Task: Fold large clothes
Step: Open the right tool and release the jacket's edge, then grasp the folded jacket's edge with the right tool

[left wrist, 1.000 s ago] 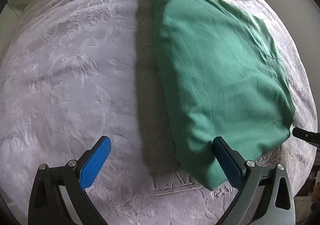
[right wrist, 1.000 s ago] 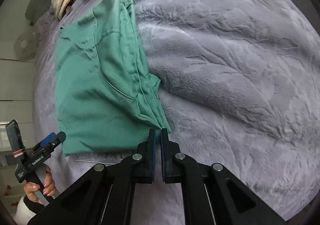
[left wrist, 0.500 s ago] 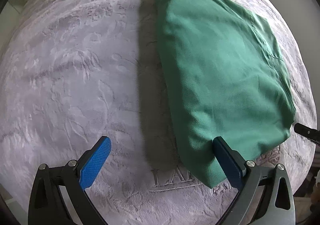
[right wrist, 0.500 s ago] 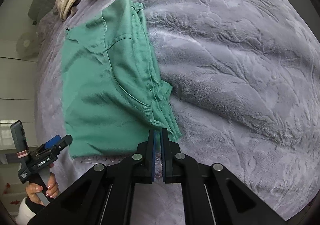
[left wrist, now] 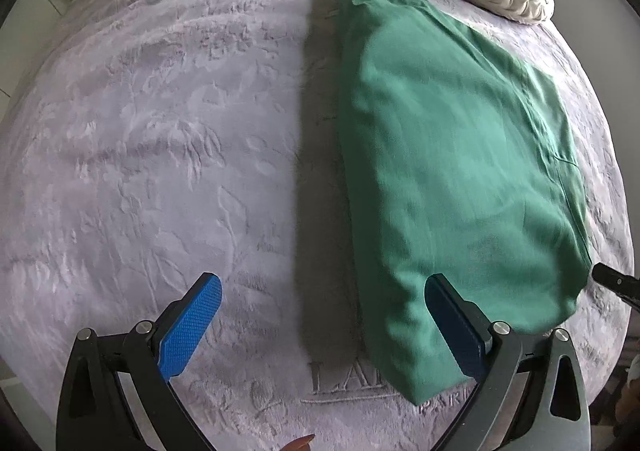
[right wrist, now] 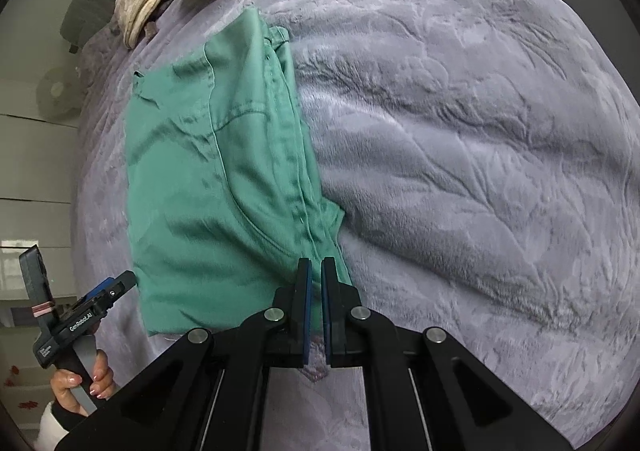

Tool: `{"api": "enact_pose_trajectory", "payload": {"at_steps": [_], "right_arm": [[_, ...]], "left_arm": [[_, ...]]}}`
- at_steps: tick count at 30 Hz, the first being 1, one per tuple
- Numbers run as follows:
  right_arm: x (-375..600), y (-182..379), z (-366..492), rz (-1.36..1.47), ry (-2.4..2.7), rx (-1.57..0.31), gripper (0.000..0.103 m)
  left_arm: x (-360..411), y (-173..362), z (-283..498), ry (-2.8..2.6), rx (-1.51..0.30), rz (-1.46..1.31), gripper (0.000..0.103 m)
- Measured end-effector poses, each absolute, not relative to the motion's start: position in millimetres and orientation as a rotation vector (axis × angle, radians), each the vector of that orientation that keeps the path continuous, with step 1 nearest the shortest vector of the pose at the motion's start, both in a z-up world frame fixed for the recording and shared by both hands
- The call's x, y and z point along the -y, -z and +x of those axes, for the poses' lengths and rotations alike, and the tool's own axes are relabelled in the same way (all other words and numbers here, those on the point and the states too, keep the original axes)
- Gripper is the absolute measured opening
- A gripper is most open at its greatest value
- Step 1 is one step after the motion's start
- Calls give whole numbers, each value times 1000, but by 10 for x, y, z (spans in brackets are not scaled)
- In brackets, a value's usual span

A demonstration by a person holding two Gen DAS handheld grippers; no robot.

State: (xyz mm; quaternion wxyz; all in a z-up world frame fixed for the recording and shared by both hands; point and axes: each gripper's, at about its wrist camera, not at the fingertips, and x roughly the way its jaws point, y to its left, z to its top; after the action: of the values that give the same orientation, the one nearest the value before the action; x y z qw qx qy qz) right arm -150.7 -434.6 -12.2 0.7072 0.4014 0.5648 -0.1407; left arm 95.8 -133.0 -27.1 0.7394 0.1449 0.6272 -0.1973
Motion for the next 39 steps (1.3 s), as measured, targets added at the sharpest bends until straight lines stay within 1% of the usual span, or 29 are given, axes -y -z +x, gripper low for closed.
{"api": "enact_pose_trajectory", "payload": {"at_steps": [2, 3, 4, 5, 7, 12, 14, 16, 18, 21, 23, 29, 39], "right_arm": [[4383, 116, -1471, 892, 306, -1246, 7], [4400, 117, -1457, 893, 305, -1244, 9], [4419, 119, -1437, 897, 302, -1240, 24], [4444, 124, -1417, 906, 300, -1233, 51], [4485, 115, -1393, 917, 294, -1205, 77], [4570, 156, -1273, 937, 270, -1191, 77], [4614, 196, -1211, 951, 252, -1185, 80], [4646, 220, -1176, 952, 241, -1177, 81], [4662, 243, -1128, 947, 232, -1169, 84], [4680, 269, -1069, 946, 216, -1152, 91], [4698, 279, -1031, 936, 213, -1143, 103], [4778, 408, -878, 1002, 139, -1129, 103], [4952, 794, -377, 1127, -12, -1094, 103]], "left_arm": [[1359, 275, 960, 431, -1362, 329, 102], [1372, 274, 975, 430, -1355, 334, 102], [1385, 279, 990, 429, -1352, 338, 102], [1394, 283, 997, 430, -1352, 339, 102], [1412, 289, 1009, 432, -1348, 340, 102], [1489, 328, 1030, 449, -1349, 344, 102], [1515, 353, 1048, 469, -1365, 332, 102], [1539, 372, 1064, 484, -1371, 324, 102], [1559, 385, 1077, 487, -1364, 330, 102], [1584, 412, 1096, 525, -1379, 329, 102], [1599, 434, 1114, 590, -1411, 303, 102], [1537, 437, 1285, 666, -1390, 225, 102], [1488, 788, 1513, 740, -1507, -23, 102]]}}
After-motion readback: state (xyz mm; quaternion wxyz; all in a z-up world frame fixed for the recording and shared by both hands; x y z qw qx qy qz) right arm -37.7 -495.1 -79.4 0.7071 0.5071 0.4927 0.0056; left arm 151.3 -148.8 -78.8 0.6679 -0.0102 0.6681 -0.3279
